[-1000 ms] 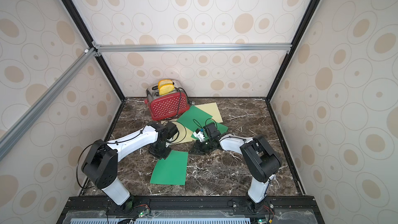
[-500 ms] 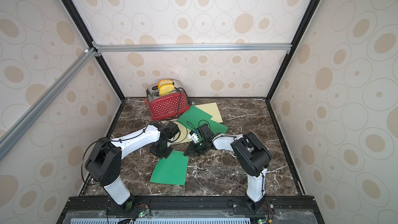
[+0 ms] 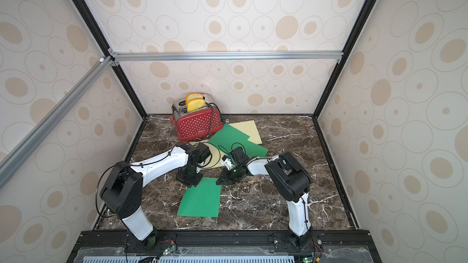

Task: Sort the scattered colored papers by color
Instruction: Move the colored paper at the center of the board, then pick up the colored paper from the center of the board.

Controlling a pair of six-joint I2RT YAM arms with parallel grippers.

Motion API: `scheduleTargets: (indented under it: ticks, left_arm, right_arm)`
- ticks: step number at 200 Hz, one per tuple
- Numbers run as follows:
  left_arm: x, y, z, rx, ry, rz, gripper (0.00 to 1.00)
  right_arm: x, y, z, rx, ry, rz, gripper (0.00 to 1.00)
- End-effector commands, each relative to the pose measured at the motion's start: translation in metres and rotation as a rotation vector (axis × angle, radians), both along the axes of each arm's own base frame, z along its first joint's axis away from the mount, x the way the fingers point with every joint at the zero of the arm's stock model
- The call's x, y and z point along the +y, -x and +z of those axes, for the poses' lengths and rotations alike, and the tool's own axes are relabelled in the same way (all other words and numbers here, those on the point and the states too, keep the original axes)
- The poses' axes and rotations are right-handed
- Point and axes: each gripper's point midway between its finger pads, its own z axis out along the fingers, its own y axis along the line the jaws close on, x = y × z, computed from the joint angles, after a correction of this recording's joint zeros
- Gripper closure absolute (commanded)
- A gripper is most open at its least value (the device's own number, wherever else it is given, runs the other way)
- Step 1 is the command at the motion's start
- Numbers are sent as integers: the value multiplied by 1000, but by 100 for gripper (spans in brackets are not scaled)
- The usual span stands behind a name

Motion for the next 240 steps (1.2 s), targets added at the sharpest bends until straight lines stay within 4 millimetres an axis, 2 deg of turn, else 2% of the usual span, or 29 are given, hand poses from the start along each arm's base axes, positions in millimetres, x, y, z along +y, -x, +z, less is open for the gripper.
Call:
scheduleTargets:
  ticks: [1, 3, 11, 17, 53, 68, 86, 108, 138, 151, 166, 187, 204, 216, 226, 240]
  left_arm:
    - [2, 5, 16, -1, 0, 41, 100]
    - [2, 6, 16, -1, 0, 41, 99]
    - [4, 6, 18, -4, -6, 40, 75]
    - [6, 5, 20, -10, -21, 36, 68]
    - [31, -10, 40, -68, -179, -10, 64]
    - [42, -19, 55, -103, -264, -24, 60]
    - [51, -32, 76, -179, -321, -34, 62]
    - [44, -46, 94, -281, -272, -10, 59]
    - [13, -61, 96, -377, -75, 68, 58]
    - [-3, -70, 104, -461, 47, 99, 57]
    - [-17, -80, 118, -579, 190, 123, 56]
    - [-24, -90, 133, -701, 322, 173, 55]
    - [-32, -96, 135, -745, 403, 186, 55]
    - [-35, -99, 133, -752, 422, 198, 54]
    - [-36, -102, 127, -741, 434, 217, 54]
    - [-52, -107, 118, -700, 518, 226, 54]
  right_arm:
    - [-3, 3, -15, 4, 44, 14, 80]
    - [-3, 4, -16, 6, 46, 16, 80]
    - [-3, 4, -16, 6, 46, 17, 80]
    - [-4, 5, -17, 9, 51, 17, 80]
    - [-9, 8, -22, 18, 73, 20, 80]
    - [-10, 9, -23, 16, 80, 22, 80]
    - [-12, 11, -25, 27, 91, 24, 80]
    - [-15, 14, -24, 31, 107, 30, 80]
    - [-15, 14, -21, 31, 106, 38, 80]
    - [-11, 11, -9, 13, 79, 41, 80]
    - [-10, 6, 17, -34, 68, 56, 79]
    - [-10, -4, 61, -95, 53, 66, 78]
    - [-15, -18, 92, -123, 20, 29, 76]
    - [-26, -33, 108, -152, 22, -7, 75]
    - [-42, -49, 114, -177, 50, -36, 75]
    - [-76, -75, 109, -220, 132, -84, 74]
